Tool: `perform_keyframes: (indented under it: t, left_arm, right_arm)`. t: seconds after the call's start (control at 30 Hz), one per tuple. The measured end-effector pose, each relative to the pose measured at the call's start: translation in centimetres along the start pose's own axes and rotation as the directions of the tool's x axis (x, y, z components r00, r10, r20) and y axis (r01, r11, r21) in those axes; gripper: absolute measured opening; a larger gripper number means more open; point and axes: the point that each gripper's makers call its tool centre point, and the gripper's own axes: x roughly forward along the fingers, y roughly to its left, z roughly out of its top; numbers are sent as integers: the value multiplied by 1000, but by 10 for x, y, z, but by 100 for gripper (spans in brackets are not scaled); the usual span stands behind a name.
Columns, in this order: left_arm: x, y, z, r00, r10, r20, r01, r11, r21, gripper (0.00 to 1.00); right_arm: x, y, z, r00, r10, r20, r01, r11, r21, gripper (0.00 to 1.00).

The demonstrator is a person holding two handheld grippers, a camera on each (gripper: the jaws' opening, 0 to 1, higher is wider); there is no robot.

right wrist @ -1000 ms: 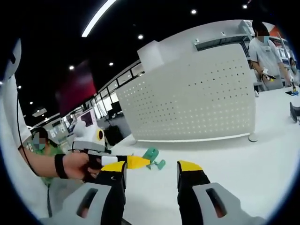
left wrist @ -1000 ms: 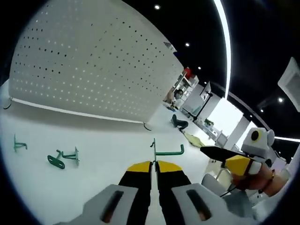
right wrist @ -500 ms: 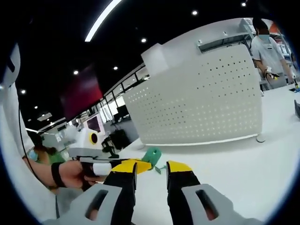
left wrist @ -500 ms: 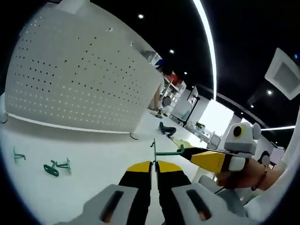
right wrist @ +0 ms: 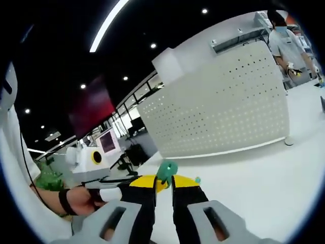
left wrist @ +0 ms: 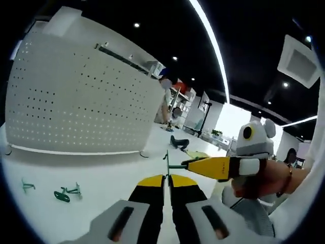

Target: Insert the hook assembly into the mounting plate slot until the hook locks in place.

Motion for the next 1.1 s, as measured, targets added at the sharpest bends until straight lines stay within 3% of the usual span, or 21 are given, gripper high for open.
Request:
perform_keyframes:
  t: [0.13,0.33,0.57,0.7,0.87,1.1]
  left_arm:
    - [-3,-2,7,999,8,34,-10,998,60,4]
    - [-3,-6,8,999,6,44,-10,996,85,4]
    - [-6,-7,13,998,21,66,-33,983,183,4]
    - [-8,-7,12,997,28,68,-41,979,198,4]
    - [-9,-6,9,997,46,67,-59,977,203,5]
    - [-11,-6,12,997,37,72,-48,986,157,8]
  right_arm:
    - [2,4,0,1000,9,-4,-9,1000,13,5]
    - [4,7,2,1000,6,2,-6,999,53,3]
    - [3,8,2,1000,-7,4,7,992,126,2]
    - [3,10,0,1000,-6,0,6,988,153,2]
    - [4,15,-1,1000,-9,-21,10,997,74,1]
    - [5,16,1,1000,-12,-24,13,998,55,1]
